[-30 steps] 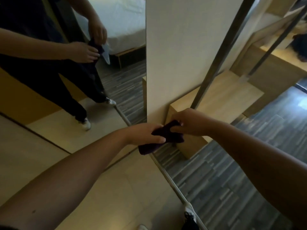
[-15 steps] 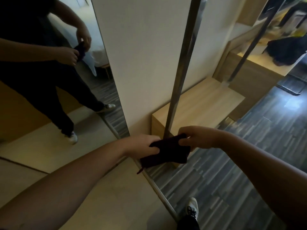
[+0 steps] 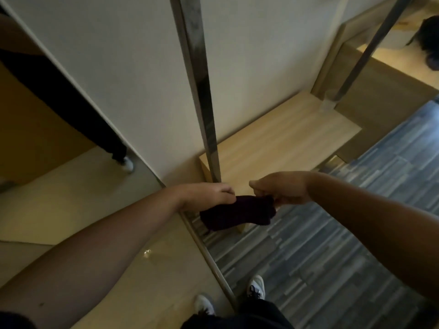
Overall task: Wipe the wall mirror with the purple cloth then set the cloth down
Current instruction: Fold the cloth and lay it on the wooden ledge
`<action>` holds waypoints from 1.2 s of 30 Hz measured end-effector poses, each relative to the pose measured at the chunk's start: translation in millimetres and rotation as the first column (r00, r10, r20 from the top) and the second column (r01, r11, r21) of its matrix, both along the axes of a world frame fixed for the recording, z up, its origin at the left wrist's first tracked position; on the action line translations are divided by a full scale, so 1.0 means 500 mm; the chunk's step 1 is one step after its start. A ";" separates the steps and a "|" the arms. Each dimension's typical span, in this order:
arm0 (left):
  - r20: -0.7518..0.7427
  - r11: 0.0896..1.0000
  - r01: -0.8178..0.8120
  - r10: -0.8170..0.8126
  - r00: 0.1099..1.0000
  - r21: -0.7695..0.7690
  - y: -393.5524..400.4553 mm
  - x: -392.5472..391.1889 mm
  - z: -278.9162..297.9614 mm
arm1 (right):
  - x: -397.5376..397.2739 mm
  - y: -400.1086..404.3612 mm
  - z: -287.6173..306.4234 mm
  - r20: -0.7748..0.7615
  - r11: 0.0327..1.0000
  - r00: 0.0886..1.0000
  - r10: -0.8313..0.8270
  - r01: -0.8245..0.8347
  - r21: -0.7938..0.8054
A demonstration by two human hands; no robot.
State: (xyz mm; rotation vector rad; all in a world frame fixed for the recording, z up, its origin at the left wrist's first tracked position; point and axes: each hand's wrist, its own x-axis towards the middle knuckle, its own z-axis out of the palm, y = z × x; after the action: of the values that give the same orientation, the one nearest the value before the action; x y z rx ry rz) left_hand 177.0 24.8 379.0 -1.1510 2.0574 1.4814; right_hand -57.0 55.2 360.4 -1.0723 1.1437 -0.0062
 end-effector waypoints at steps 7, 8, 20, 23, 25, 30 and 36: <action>0.089 0.960 0.120 -0.101 0.991 -0.253 -0.046 -0.034 -0.067 | -0.016 -0.011 -0.031 -0.356 0.900 0.922 0.150 -0.276 -0.338; 0.099 0.933 0.165 -0.140 0.985 -0.319 -0.051 -0.040 -0.071 | -0.012 -0.010 -0.031 -0.444 0.843 0.878 0.178 -0.369 -0.392; -0.043 0.819 0.128 -0.183 0.982 -0.560 -0.087 -0.051 -0.176 | -0.065 -0.017 -0.103 -0.630 0.735 0.776 -0.038 -0.405 -0.543; -0.042 0.758 0.079 -0.138 0.989 -0.647 -0.119 -0.080 -0.243 | -0.089 -0.052 -0.164 -0.640 0.746 0.763 -0.089 -0.374 -0.550; -0.038 0.716 0.046 -0.101 0.994 -0.697 -0.144 -0.103 -0.287 | -0.106 -0.084 -0.204 -0.639 0.751 0.757 -0.141 -0.339 -0.567; -0.038 0.484 0.015 -0.099 0.994 -0.875 -0.205 -0.148 -0.412 | -0.149 -0.167 -0.322 -0.566 0.659 0.742 -0.359 -0.228 -0.717; 0.038 0.392 0.082 -0.118 0.992 -0.916 -0.191 -0.166 -0.659 | -0.179 -0.156 -0.590 -0.603 0.508 0.718 -0.347 -0.397 -0.764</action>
State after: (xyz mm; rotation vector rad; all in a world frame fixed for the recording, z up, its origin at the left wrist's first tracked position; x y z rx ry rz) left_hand 93.7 -70.7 49.7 -1.2524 2.9996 0.1121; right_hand -146.6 -22.7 65.3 -2.1551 1.9259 -0.1894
